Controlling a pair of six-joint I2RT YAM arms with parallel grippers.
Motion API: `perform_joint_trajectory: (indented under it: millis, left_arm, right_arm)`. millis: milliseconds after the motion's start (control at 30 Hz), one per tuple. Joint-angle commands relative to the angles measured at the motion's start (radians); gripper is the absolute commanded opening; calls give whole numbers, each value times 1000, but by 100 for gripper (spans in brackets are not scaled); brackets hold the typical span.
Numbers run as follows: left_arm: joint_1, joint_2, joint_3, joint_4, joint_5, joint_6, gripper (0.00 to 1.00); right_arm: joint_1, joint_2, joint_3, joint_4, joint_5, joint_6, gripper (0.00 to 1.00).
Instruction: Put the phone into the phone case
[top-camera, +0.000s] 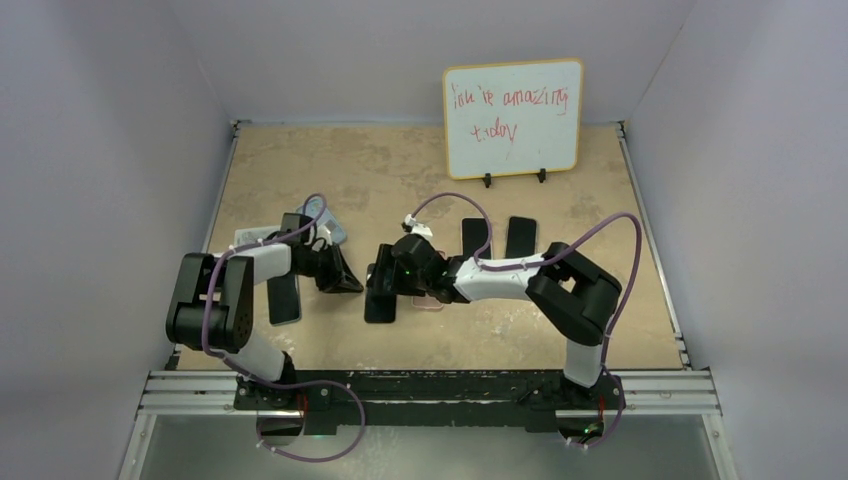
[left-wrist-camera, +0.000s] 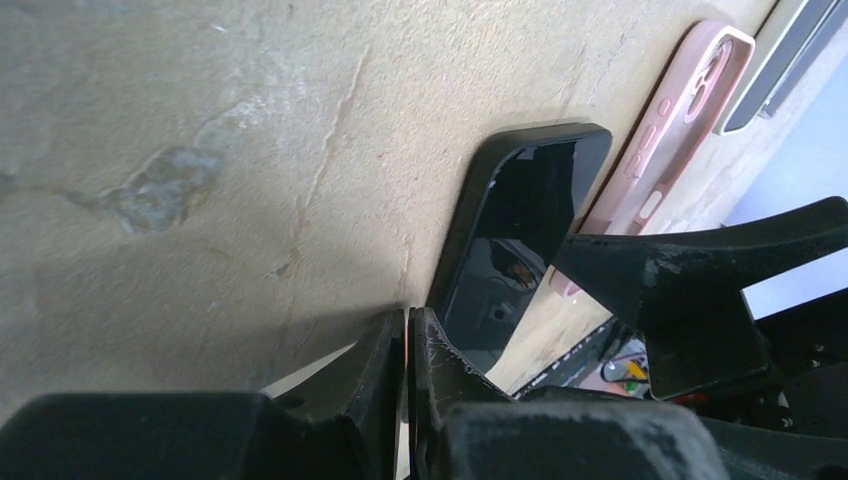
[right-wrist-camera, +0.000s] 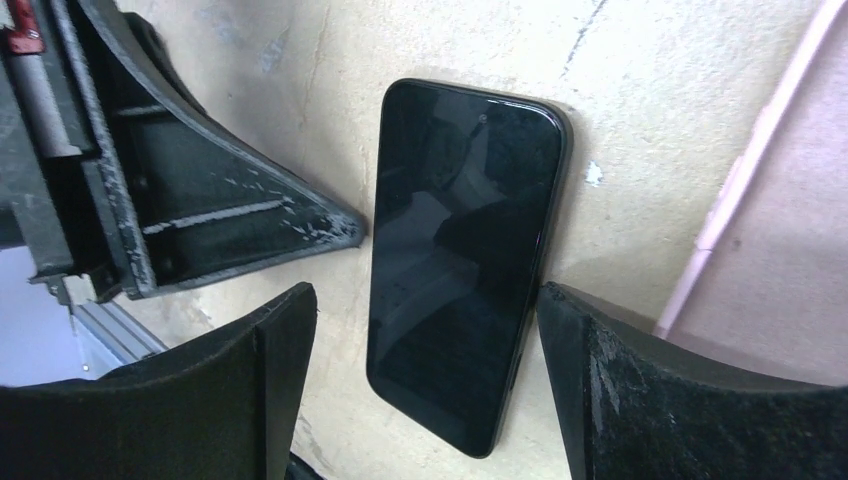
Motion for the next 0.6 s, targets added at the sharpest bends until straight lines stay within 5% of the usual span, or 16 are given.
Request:
perform_joint_trajectory:
  millis: [0, 567]
  left_arm:
    - [2, 55, -23, 71, 55, -11, 9]
    - [1, 67, -27, 88, 90, -14, 7]
  right_arm:
    - [9, 46, 24, -49, -8, 52, 82]
    - [-7, 2, -61, 312, -200, 131, 78]
